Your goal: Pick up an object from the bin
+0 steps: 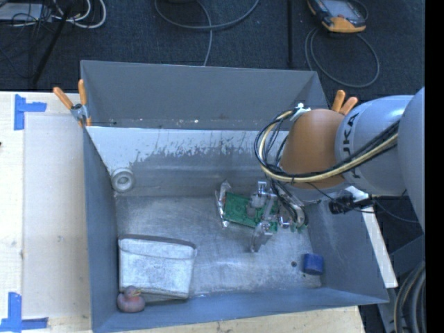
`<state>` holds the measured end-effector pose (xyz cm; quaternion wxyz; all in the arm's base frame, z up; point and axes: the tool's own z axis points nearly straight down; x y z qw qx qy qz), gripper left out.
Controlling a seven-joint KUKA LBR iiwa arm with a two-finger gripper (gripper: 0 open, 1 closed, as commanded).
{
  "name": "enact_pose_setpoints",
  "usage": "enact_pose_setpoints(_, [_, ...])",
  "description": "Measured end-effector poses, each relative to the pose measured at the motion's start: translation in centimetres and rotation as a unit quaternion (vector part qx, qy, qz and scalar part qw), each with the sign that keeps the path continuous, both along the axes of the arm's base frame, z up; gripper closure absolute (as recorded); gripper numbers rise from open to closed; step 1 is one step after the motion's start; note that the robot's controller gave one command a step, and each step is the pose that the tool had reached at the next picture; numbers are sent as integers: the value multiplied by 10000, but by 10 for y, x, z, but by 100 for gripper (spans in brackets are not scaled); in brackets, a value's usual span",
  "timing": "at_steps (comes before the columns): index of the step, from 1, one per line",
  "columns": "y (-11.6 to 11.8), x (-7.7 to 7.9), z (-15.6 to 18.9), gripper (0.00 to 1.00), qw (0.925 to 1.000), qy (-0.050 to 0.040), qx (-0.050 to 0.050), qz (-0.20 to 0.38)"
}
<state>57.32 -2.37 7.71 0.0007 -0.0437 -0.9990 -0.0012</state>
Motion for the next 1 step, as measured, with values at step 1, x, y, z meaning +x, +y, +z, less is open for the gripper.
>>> enact_pose_setpoints(1, [-1,6,4,100,9999,-131,-18,-2])
